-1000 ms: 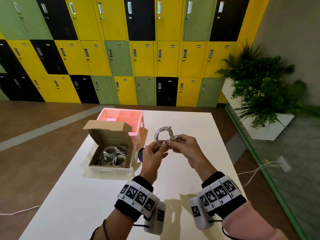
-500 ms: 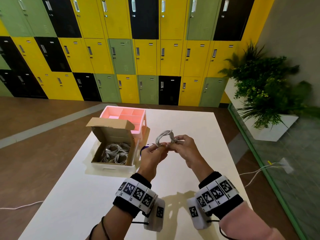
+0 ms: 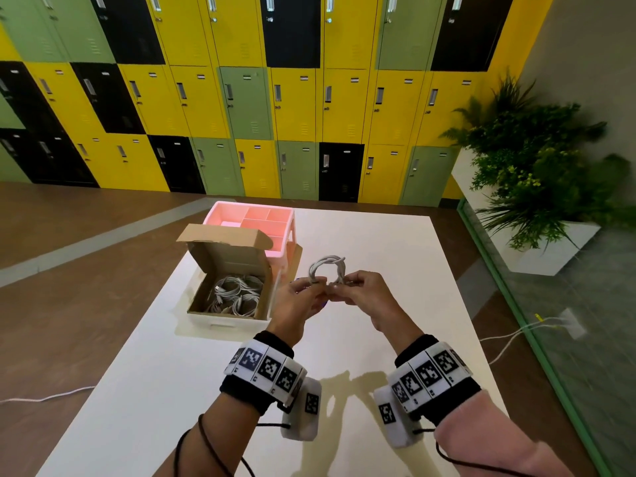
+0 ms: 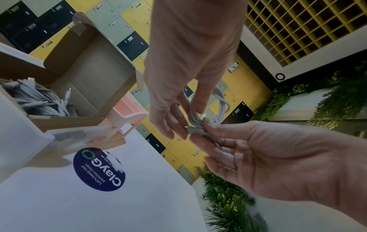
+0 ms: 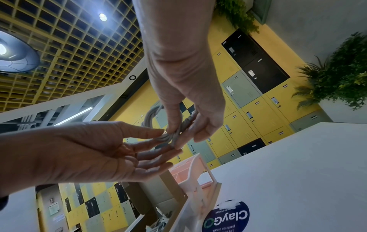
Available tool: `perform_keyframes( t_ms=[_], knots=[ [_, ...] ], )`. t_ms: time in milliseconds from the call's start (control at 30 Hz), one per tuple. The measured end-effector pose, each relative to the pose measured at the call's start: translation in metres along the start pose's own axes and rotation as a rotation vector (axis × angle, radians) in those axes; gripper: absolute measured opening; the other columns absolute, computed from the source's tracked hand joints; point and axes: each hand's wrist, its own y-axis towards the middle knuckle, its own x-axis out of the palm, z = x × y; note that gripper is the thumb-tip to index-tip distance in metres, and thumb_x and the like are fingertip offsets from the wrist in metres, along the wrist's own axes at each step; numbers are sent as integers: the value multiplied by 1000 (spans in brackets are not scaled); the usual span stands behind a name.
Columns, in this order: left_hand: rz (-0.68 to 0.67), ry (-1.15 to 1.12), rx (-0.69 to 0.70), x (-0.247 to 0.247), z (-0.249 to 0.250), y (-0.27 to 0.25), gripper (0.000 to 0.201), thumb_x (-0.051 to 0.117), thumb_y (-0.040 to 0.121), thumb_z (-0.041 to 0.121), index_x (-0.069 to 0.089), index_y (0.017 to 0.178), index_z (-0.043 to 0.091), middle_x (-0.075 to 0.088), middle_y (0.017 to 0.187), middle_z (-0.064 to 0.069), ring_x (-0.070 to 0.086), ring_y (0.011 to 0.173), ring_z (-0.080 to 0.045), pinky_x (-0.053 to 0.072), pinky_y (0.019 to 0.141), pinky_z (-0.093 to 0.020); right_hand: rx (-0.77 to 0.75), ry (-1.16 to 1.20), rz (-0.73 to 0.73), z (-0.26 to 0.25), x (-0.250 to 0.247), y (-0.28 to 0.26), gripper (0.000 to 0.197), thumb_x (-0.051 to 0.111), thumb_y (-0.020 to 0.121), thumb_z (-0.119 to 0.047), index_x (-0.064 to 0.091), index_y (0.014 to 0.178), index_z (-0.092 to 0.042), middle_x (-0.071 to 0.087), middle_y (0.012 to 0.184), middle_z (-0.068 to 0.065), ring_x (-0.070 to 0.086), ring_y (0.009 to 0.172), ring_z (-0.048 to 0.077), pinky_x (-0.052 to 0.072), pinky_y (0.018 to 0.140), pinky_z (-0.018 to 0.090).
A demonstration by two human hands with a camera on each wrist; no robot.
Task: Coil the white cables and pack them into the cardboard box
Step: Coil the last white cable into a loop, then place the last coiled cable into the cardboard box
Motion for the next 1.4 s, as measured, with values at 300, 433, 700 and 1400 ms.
perform_keyframes(
  t_ms=[300,433,700,1400],
  knots=[
    [139,69,24,-36,-1,11,19,62,88,1,66,104,-8,67,87,-16,63,76,-23,56,60,-19,-101,-106,17,-1,24,8,31,72,84,-23,62,110,-10,65,102,2,63,95,19,54,73,25],
    [106,192,10,-61,5,17,18,64,86,0,68,103,-5,68,90,-15,63,80,-23,55,72,-27,-145,-164,0,-3,42,15,16,67,87,-14,65,103,-17,68,95,3,66,92,23,57,78,32],
    [150,431,50,-134,15,40,24,70,83,16,71,103,2,72,94,-15,69,88,-26,55,85,-40,-139,-268,-26,-8,108,27,20,71,83,-10,71,103,-6,70,102,5,58,88,9,43,75,17],
    [160,741,-2,-232,16,138,27,56,87,-6,69,109,1,69,109,-12,61,103,-21,40,85,-21,222,-400,10,19,225,98,19,62,91,-14,66,106,-4,72,97,14,70,91,24,56,87,39]
  ],
)
